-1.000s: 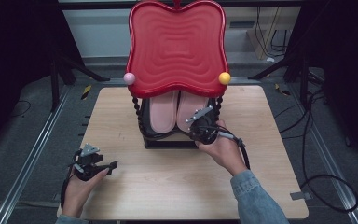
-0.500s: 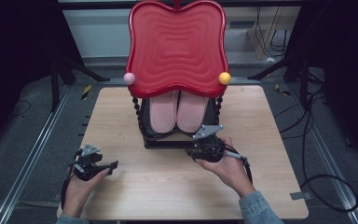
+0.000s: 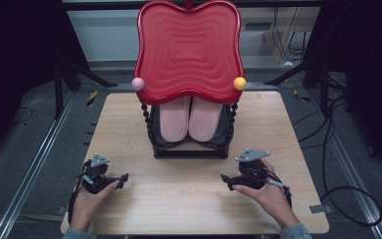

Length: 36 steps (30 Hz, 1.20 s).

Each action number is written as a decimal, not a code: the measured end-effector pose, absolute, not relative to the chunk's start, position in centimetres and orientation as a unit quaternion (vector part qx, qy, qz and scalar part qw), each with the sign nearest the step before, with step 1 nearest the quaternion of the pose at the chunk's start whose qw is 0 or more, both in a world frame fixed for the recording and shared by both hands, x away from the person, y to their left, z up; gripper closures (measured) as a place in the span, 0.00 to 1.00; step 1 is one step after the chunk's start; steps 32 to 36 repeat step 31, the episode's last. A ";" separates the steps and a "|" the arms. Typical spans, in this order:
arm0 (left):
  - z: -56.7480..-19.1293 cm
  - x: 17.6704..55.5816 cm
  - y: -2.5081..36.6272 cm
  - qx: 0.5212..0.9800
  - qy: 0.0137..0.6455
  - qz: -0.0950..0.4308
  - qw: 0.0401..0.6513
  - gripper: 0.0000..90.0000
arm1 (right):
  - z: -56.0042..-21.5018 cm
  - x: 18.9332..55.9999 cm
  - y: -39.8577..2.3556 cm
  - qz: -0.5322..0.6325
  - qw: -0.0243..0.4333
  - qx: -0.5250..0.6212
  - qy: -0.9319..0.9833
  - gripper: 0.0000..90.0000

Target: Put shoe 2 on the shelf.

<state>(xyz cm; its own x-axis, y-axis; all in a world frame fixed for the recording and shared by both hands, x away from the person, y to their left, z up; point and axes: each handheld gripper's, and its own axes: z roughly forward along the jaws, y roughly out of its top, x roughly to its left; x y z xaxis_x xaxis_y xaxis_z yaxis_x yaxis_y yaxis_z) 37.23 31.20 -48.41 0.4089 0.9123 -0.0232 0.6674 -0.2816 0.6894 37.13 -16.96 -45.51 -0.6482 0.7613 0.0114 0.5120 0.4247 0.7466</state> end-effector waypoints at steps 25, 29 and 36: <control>-50.8 37.9 32.0 0.768 0.513 0.221 0.313 0.04 | -51.1 41.5 -24.5 0.321 0.234 0.549 0.736 0.11; -51.0 38.0 32.0 0.767 0.511 0.225 0.318 0.02 | -51.4 41.5 -24.6 0.321 0.246 0.551 0.730 0.07; -51.0 38.0 32.0 0.767 0.511 0.226 0.316 0.02 | -51.4 41.5 -24.6 0.320 0.246 0.553 0.729 0.06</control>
